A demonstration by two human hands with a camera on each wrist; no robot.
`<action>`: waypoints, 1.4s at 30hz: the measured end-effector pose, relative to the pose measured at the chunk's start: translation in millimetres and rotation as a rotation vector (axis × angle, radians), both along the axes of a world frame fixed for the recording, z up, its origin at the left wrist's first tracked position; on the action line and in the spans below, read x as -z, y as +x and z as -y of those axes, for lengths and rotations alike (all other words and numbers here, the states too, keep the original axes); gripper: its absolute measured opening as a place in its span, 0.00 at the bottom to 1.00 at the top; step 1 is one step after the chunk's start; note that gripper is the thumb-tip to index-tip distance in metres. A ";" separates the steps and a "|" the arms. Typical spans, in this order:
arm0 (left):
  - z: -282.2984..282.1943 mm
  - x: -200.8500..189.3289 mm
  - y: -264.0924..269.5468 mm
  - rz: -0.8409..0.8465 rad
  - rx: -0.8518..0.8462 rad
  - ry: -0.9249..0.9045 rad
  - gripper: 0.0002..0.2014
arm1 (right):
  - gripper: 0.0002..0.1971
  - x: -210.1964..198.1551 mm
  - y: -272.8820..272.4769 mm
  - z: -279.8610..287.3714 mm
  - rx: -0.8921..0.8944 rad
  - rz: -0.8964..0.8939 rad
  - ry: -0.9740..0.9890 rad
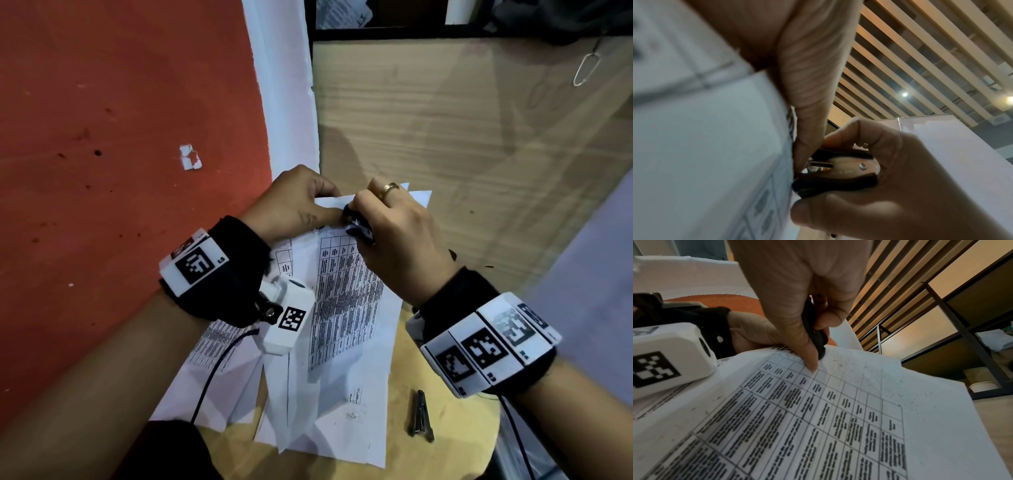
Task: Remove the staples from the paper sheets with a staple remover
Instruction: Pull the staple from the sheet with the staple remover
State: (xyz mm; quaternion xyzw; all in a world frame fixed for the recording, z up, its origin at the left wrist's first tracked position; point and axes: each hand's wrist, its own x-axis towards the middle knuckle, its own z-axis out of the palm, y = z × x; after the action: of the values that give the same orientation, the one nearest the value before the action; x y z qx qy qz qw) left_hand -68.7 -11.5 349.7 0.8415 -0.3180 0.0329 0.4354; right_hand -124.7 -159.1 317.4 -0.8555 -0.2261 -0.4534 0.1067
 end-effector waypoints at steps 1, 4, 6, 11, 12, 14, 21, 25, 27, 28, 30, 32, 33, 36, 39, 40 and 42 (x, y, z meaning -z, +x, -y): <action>0.2 0.3 -0.6 0.003 -0.002 -0.004 0.06 | 0.13 0.7 0.4 -0.4 0.005 0.011 0.002; -2.3 -0.4 -1.6 -0.015 0.012 -0.011 0.06 | 0.13 1.9 0.9 -1.0 0.024 0.034 -0.004; -5.3 -2.2 -2.7 -0.034 0.032 -0.010 0.03 | 0.13 2.1 1.9 -1.1 0.034 0.050 -0.005; -9.2 -4.0 -3.8 -0.093 0.066 -0.022 0.03 | 0.09 1.7 4.2 0.2 0.021 0.038 0.015; -9.4 -4.2 -4.5 -0.105 0.081 -0.021 0.02 | 0.09 1.6 4.0 1.0 0.015 0.027 0.017; -10.0 -4.0 -4.8 -0.124 0.119 -0.033 0.03 | 0.10 1.2 3.6 2.0 -0.020 -0.001 0.036; -13.9 2.1 -0.4 -0.189 0.176 -0.176 0.03 | 0.08 1.2 4.0 7.7 -0.171 -0.078 0.306; -13.5 5.3 0.9 -0.212 0.218 -0.232 0.06 | 0.10 -0.3 5.4 9.4 -0.250 -0.127 0.439; -13.3 6.3 0.6 -0.212 0.218 -0.240 0.05 | 0.11 -1.0 4.9 11.0 -0.271 -0.150 0.466; -13.5 6.4 0.8 -0.213 0.214 -0.241 0.05 | 0.12 -1.6 4.3 11.7 -0.282 -0.162 0.478; -13.1 6.6 0.8 -0.206 0.207 -0.235 0.04 | 0.12 -2.3 3.3 12.9 -0.296 -0.185 0.501; -11.6 7.0 0.3 -0.186 0.194 -0.232 0.03 | 0.13 -3.3 2.9 13.4 -0.302 -0.216 0.533; -10.6 7.4 0.1 -0.173 0.185 -0.233 0.03 | 0.14 -4.0 2.9 13.4 -0.307 -0.245 0.569; -7.2 9.7 -0.4 -0.104 0.175 -0.233 0.02 | 0.15 -7.6 1.4 11.1 -0.355 -0.389 0.770; -7.3 11.9 2.7 -0.015 0.167 -0.184 0.07 | 0.17 -9.6 2.5 12.3 -0.378 -0.458 0.877; -7.9 12.5 4.3 0.006 0.159 -0.166 0.10 | 0.17 -10.4 2.1 12.4 -0.377 -0.469 0.878; -7.1 12.1 4.8 0.029 0.152 -0.150 0.13 | 0.18 -11.1 2.7 13.8 -0.359 -0.479 0.873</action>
State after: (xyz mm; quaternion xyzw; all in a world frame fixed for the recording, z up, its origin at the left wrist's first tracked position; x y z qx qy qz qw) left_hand -63.9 -4.5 337.6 0.7796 -0.3837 0.0355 0.4937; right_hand -122.0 -172.8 328.4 -0.7587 -0.1286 -0.2719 0.5778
